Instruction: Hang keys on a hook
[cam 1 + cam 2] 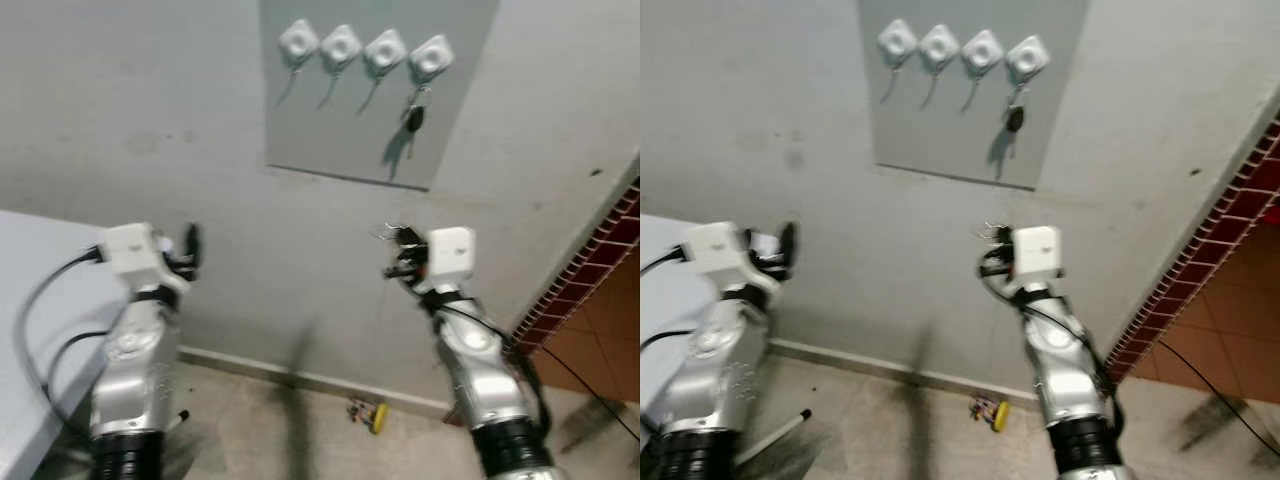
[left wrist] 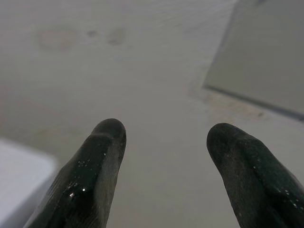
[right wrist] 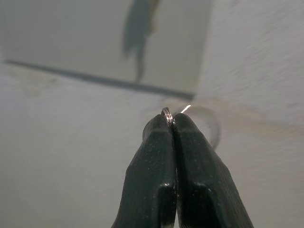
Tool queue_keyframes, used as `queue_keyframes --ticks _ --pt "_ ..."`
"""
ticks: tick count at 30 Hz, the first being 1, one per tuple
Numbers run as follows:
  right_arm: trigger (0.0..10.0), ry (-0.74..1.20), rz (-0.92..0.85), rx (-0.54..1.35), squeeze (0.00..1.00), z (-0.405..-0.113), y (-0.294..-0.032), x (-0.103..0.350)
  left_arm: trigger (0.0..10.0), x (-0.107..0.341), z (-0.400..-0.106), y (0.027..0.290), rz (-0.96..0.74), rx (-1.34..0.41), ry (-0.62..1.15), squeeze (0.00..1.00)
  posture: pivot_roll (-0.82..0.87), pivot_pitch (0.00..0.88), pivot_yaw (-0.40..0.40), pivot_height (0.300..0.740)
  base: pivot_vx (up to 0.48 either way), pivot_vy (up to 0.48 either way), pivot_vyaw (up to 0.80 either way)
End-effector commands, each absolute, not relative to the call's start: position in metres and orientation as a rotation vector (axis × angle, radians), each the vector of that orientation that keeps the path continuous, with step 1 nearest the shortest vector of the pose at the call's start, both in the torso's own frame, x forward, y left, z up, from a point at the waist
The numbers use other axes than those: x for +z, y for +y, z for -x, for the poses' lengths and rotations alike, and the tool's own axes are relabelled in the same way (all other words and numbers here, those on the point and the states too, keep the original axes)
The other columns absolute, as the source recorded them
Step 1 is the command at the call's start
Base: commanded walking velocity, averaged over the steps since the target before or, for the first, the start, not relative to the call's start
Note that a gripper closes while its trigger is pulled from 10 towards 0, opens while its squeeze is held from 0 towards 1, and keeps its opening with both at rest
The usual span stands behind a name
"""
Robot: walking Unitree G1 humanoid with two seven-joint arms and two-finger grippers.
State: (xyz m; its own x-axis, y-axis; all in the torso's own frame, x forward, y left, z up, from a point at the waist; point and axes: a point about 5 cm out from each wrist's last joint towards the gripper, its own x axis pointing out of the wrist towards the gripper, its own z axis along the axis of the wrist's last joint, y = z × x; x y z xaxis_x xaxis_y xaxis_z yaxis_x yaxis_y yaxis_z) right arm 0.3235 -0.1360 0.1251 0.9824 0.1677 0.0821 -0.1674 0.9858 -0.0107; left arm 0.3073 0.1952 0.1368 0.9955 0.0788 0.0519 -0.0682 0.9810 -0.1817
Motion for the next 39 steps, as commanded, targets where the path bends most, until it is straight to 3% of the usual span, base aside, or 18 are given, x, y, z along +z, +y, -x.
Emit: queue_keyframes --ticks 1,21,28,39 --pt "10.0 -0.102 0.001 0.208 0.0 -0.324 -0.125 0.13 10.0 0.14 -0.306 0.203 0.171 0.1 -0.076 0.0 -0.08 0.0 -0.025 0.74 0.0 0.0 0.0" --pt "10.0 -0.081 0.006 0.26 0.0 -0.322 -0.121 0.128 10.0 0.139 -0.306 0.193 0.173 0.073 -0.063 0.0 -0.08 0.0 -0.029 0.74 0.0 0.0 0.0" --pt "10.0 -0.119 0.03 0.339 0.0 -0.326 -0.119 0.137 10.0 0.153 -0.308 0.174 0.056 -0.065 -0.112 0.0 -0.08 0.0 -0.03 0.74 0.0 0.0 0.0" --pt "10.0 -0.185 0.051 0.507 0.0 -0.339 -0.101 0.162 10.0 0.172 -0.319 0.159 0.03 -0.164 -0.163 0.0 -0.08 0.0 -0.029 0.74 0.0 0.0 0.0"
